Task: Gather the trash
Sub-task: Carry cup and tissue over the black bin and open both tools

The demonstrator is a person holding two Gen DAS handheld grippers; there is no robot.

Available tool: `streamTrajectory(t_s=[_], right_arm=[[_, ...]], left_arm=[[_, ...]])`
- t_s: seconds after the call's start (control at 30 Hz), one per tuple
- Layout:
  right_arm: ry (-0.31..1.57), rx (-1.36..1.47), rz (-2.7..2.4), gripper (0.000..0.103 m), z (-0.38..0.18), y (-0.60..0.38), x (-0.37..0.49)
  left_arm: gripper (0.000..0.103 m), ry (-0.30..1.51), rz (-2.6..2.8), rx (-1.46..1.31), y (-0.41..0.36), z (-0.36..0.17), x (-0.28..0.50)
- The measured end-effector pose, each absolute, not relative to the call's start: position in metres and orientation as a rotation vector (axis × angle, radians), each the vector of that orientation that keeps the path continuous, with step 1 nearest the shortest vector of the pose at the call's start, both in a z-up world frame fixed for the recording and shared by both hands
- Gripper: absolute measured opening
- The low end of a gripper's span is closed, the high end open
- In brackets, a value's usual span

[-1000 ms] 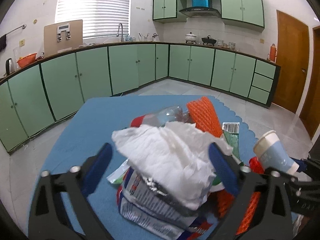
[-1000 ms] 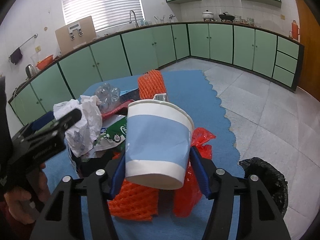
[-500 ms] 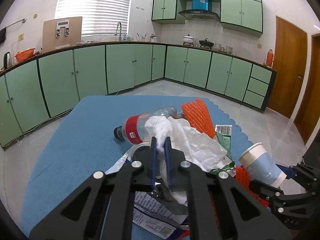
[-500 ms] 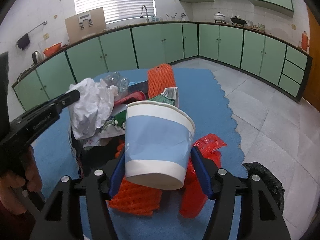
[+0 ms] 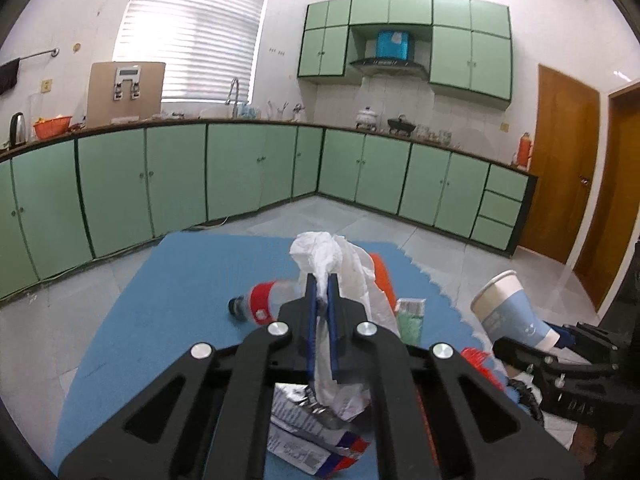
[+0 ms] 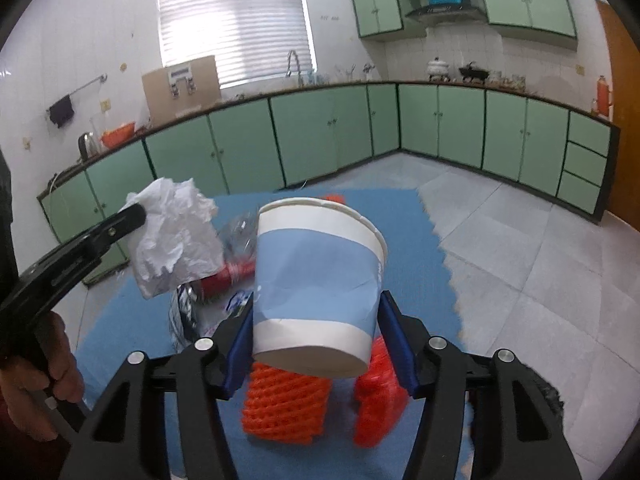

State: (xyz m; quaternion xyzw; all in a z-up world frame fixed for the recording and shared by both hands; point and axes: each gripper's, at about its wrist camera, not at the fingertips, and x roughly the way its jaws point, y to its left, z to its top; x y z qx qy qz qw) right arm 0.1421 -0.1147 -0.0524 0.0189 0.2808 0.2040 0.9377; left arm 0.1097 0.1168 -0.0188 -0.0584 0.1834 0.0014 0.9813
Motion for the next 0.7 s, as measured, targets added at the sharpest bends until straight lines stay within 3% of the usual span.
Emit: streamTrajectory(t_s=[0.3,0.7], right_arm=[[0.525,0.075,0.270,0.058,-0.029,-0.179,0.128],[0.556,0.128,0.045,0.058,-0.045,-0.271,0.104]], left_arm=[[0.004,0.337,-0.142,-0.107,0.068,0.000,0.099],[0.003,0.398,-0.410,-0.082,-0.056,-0.025,0.117]])
